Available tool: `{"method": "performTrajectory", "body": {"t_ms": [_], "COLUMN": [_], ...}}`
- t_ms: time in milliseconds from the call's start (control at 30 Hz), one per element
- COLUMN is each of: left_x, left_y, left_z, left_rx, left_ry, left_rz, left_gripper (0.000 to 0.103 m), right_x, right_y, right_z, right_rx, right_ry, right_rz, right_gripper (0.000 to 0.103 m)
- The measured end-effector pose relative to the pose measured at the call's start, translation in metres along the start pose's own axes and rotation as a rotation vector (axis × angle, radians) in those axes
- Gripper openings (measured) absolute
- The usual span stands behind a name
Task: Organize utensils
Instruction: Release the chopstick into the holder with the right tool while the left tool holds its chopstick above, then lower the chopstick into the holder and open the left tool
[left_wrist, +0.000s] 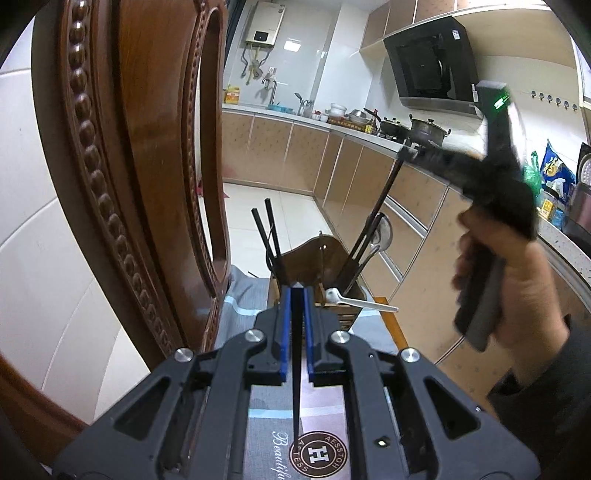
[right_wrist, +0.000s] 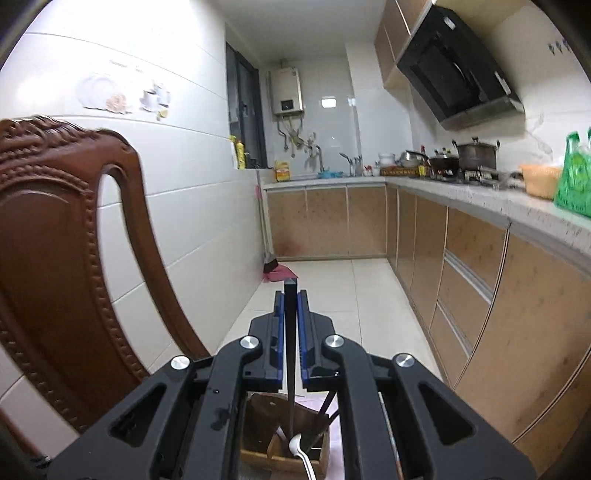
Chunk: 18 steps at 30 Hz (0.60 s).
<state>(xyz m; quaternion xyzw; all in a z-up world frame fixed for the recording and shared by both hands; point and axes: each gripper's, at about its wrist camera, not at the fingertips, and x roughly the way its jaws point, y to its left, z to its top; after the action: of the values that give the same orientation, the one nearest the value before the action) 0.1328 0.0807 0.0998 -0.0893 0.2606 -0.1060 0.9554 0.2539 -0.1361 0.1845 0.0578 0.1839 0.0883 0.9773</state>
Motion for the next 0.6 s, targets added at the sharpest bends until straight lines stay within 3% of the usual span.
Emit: {"method": "performTrajectory", "body": {"t_ms": [233, 267, 300, 400, 467, 500, 567, 600], "left_x": [0.009, 0.01, 0.01, 0.009, 0.006, 0.003, -0.002, -0.004], "left_y": [0.002, 0.002, 0.003, 0.004, 0.004, 0.003, 0.001, -0.002], "left_z": [0.0, 0.0, 0.0, -0.001, -0.002, -0.001, 0.004, 0.009], "left_rx": [-0.012, -0.013, -0.014, -0.022, -0.015, -0.013, -0.013, -0.006], "left_ry": [0.017, 0.018, 0.017, 0.014, -0.003, -0.013, -0.032, -0.043], "left_rz": [0.0, 0.0, -0.001, 0.0, 0.012, 0.013, 0.005, 0.01], "left_gripper": [0.007, 0.007, 0.007, 0.007, 0.007, 0.007, 0.007, 0.007], "right_x": [0.068, 0.074, 0.074, 0.044, -0.003, -0.029, -0.098, -0.116], "right_y": [0.002, 0.005, 0.005, -0.004, -0.022, -0.032, -0.059, -0.066], "right_z": [-0.05, -0.057, -0.061, -0.062, -0.06, -0.064, -0.087, -0.099], "right_rx": [-0.037, -0.061, -0.072, -0.063, 0.007, 0.051, 0.165, 0.185], "right_ry": [0.254, 0.298, 0.316, 0.243, 0.154, 0.097, -0.077, -0.115], "right_rz": [-0.013, -0.009, -0.006, -0.015, -0.003, 0.019, 0.059, 0.048], "right_gripper": [0.01, 0.027, 0.052, 0.077, 0.083, 0.09, 0.1, 0.1]}}
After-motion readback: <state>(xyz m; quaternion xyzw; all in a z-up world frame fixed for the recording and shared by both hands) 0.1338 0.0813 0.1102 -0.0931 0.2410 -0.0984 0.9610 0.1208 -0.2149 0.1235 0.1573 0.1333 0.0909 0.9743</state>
